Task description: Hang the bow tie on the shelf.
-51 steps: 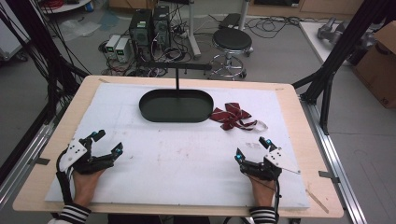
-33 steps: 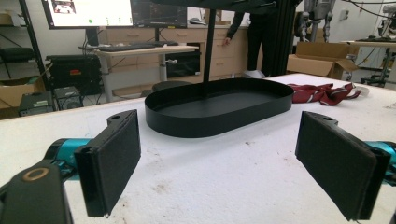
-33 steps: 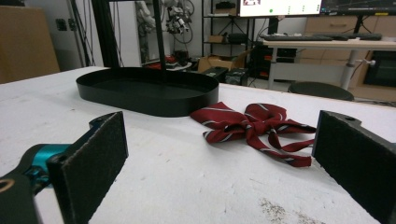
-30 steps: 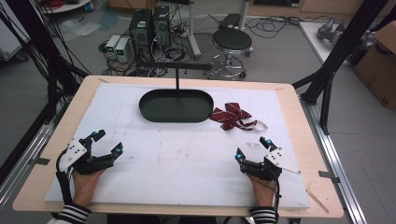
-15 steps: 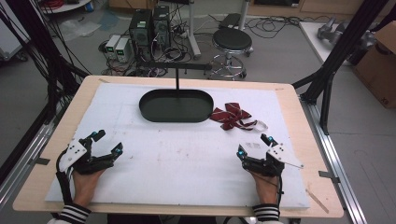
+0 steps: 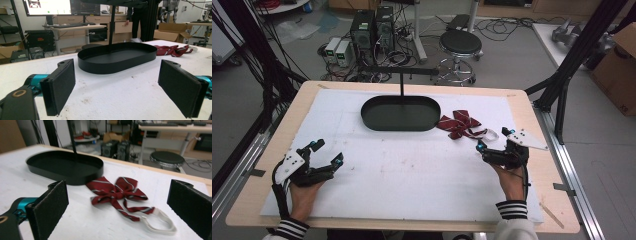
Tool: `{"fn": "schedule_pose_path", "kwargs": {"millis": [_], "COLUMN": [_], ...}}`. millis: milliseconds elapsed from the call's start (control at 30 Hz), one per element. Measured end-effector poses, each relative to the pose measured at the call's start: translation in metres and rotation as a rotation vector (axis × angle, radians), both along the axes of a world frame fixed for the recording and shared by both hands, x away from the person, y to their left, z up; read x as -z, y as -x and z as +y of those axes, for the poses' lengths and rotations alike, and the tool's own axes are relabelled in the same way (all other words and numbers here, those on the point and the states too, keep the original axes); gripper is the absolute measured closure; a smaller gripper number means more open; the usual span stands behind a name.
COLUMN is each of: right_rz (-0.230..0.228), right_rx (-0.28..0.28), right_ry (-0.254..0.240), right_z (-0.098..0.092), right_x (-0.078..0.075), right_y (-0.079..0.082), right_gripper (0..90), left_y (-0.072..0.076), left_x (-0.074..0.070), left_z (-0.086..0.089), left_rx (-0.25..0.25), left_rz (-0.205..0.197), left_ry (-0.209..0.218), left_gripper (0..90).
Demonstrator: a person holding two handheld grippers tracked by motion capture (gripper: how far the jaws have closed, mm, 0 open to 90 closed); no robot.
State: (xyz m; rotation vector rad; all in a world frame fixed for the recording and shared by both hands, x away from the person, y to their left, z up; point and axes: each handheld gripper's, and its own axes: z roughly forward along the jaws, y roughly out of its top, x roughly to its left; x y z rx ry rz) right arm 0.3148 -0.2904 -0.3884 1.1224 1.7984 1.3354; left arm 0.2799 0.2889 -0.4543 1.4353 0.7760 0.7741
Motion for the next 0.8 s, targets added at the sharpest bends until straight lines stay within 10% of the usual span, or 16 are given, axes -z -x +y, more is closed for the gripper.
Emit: {"fn": "schedule_pose_path", "kwargs": {"millis": [800], "right_rz": [0.24], "right_rx": [0.082], "right_ry": [0.169], "right_z": [-0.034], "right_x": [-0.029], "right_y": [-0.077], "right_gripper": [4.8], "left_y": [0.0], "left_x": [0.0], "left_z": [0.0], "left_rx": [-0.003], "left_rz": [-0.002], "left_ry": [0.005], "left_gripper": [14.7]}}
